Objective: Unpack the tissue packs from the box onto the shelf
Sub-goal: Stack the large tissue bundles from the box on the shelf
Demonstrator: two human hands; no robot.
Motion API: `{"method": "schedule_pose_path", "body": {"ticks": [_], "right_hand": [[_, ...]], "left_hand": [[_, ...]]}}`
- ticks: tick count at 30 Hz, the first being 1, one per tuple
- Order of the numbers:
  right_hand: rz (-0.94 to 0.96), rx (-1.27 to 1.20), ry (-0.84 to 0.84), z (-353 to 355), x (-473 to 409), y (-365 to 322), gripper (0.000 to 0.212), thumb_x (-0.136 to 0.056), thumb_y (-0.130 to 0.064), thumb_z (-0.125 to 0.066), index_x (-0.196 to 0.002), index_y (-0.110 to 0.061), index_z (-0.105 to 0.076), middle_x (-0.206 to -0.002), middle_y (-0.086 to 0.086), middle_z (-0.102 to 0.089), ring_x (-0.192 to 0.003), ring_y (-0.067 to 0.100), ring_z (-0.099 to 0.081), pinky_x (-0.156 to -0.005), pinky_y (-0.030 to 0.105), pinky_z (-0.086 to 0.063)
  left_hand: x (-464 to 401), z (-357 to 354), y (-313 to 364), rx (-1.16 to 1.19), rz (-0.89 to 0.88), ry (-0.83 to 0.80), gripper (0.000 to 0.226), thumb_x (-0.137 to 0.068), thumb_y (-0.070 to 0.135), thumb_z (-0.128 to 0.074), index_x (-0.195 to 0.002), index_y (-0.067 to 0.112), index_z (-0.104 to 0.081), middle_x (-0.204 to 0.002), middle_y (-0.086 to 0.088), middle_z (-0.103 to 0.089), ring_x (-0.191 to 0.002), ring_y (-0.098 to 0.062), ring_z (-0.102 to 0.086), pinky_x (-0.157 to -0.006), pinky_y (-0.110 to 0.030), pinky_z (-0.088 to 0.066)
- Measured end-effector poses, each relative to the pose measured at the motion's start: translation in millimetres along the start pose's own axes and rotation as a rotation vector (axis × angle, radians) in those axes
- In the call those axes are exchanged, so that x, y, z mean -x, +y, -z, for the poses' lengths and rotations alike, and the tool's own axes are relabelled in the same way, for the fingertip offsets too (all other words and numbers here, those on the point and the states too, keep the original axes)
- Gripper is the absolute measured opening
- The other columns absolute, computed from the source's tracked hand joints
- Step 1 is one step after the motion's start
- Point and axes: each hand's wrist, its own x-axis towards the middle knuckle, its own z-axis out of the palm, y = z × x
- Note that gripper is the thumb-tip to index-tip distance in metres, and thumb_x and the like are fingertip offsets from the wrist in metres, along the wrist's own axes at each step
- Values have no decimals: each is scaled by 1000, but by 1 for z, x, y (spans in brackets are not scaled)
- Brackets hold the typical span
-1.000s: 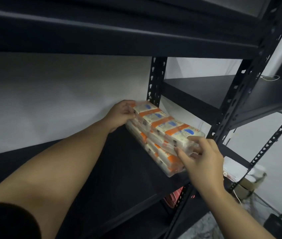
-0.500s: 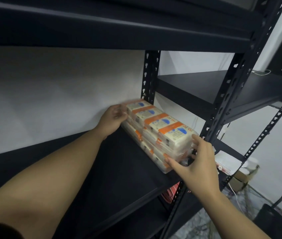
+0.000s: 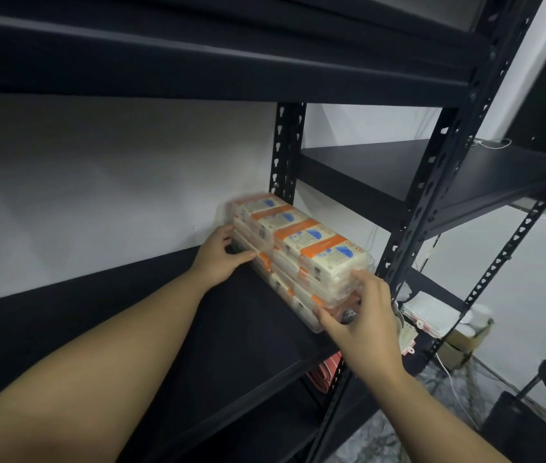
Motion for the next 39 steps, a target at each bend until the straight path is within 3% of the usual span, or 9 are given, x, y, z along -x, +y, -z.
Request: {"method": "schedule_pose_path", "body": {"ticks": [5, 13, 17, 21, 23, 26, 30, 35, 39], "right_hand": [[-18, 8, -16, 0, 0, -2, 82, -76, -43, -88, -143, -23, -45, -143, -7, -42, -122, 6, -52, -85, 2, -34], [-7, 85, 12, 11, 12, -5, 80, -72, -50, -87, -137, -25, -48, -141, -8, -43, -130, 13, -46, -95, 31, -46], [-1, 163, 20, 19, 41, -7, 72, -76, -50, -84, -133, -20, -53, -131, -5, -48, -125, 16, -44, -92, 26, -38], [73, 177, -126, 20, 77, -8, 57, -83, -52, -76, -129, -24, -57, -122, -8, -55, -117, 19, -50, -98, 31, -43], [132, 177, -234, 17, 95, -13, 59, -87, -54, -71, -136, -24, -58, -131, -10, -58, -125, 16, -49, -106, 34, -45], [200, 168, -364, 13, 115, -30, 66, -91, -57, -66, -148, -24, -53, -151, -8, -51, -143, 11, -37, -119, 30, -33], [267, 142, -477, 6, 133, -54, 70, -95, -58, -62, -154, -25, -46, -160, -6, -42, -151, 13, -29, -123, 31, -24], [378, 108, -502, -7, 165, -65, 61, -96, -52, -63, -148, -23, -55, -156, -2, -50, -148, 19, -38, -122, 44, -31], [418, 24, -557, -17, 210, -51, 55, -95, -47, -65, -143, -19, -61, -149, -1, -58, -144, 19, -45, -120, 47, -34]], "left_hand": [[2, 0, 2, -7, 6, -13, 81, -81, 27, -88, -150, 21, -45, -154, -1, -51, -143, -21, -47, -117, -43, -41], [33, 11, 9, -156, 25, -45, 75, -89, 39, -80, -153, 21, -45, -156, -1, -50, -142, -19, -48, -112, -33, -40], [86, 19, 12, -340, -10, -82, 54, -95, 42, -72, -143, 23, -57, -148, 1, -56, -136, -17, -53, -108, -27, -39], [150, 30, 13, -449, -43, -132, 52, -94, 45, -71, -142, 27, -59, -147, 5, -54, -135, -15, -52, -108, -26, -38], [181, 37, 13, -500, -54, -160, 56, -95, 48, -70, -145, 27, -56, -149, 5, -52, -136, -15, -50, -113, -30, -38], [226, 51, 6, -561, -44, -159, 60, -95, 50, -67, -149, 28, -52, -155, 7, -47, -141, -15, -46, -119, -35, -36], [288, 73, -2, -629, -5, -127, 66, -97, 53, -63, -155, 30, -43, -163, 7, -38, -151, -18, -34, -128, -46, -23], [380, 75, -14, -744, -78, 17, 66, -100, 46, -62, -158, 24, -39, -167, 5, -31, -157, -12, -18, -127, -34, 3], [460, 52, -39, -738, -44, 74, 62, -100, 38, -64, -157, 22, -43, -167, 5, -32, -157, -12, -18, -128, -32, -1]]}}
